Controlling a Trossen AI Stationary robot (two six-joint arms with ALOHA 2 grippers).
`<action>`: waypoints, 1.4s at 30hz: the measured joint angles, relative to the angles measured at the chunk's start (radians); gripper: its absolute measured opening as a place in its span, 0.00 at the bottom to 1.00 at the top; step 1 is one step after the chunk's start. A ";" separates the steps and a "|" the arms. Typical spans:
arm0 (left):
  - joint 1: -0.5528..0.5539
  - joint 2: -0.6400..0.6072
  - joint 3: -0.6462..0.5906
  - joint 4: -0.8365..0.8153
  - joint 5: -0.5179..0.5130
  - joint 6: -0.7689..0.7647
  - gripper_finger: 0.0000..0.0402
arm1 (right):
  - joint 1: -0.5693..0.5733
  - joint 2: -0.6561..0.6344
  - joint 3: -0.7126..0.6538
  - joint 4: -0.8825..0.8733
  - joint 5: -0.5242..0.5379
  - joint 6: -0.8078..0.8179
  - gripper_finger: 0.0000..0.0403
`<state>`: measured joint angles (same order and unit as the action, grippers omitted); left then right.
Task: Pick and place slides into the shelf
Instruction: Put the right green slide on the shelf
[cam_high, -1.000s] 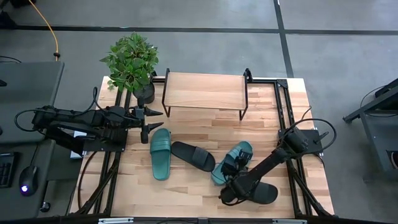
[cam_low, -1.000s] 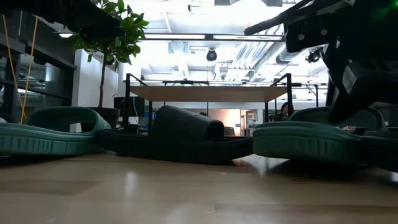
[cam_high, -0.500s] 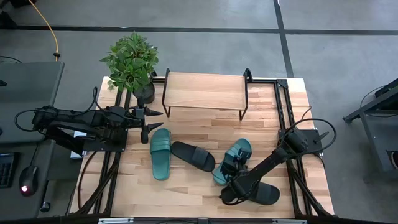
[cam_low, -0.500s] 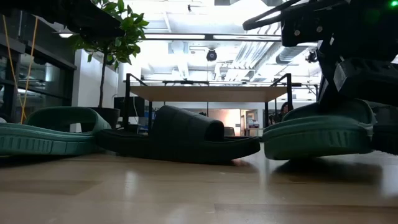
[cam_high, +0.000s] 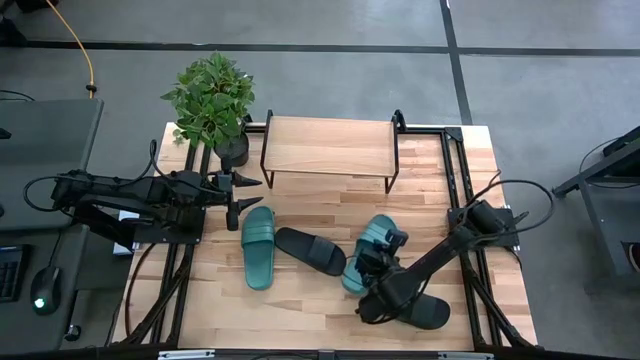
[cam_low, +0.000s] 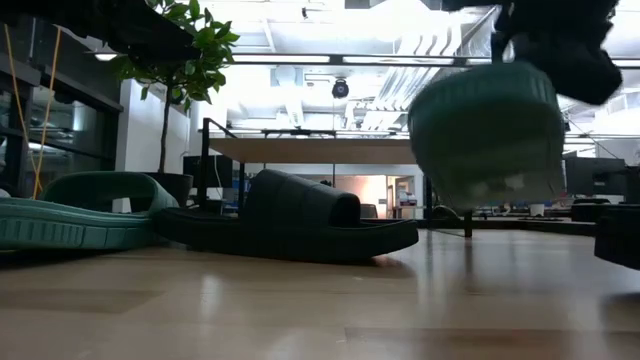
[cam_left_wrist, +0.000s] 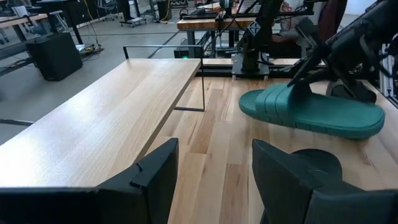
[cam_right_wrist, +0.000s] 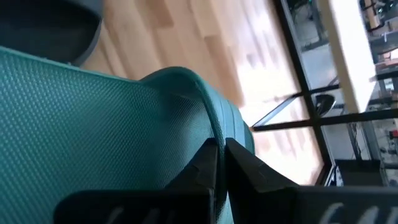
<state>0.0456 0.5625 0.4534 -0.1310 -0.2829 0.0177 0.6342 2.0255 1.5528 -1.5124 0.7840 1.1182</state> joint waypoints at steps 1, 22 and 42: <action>0.000 0.000 0.000 0.000 0.000 0.000 0.47 | 0.000 -0.011 0.000 -0.005 0.007 0.000 0.00; 0.000 0.000 0.000 0.000 0.000 0.000 0.47 | 0.001 -0.177 0.000 0.008 0.197 -0.210 0.00; 0.000 0.000 0.000 0.001 -0.026 0.000 0.47 | -0.043 -0.456 0.000 0.102 0.329 -0.559 0.00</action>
<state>0.0455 0.5626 0.4531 -0.1299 -0.3092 0.0177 0.5910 1.5697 1.5532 -1.4108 1.1132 0.5589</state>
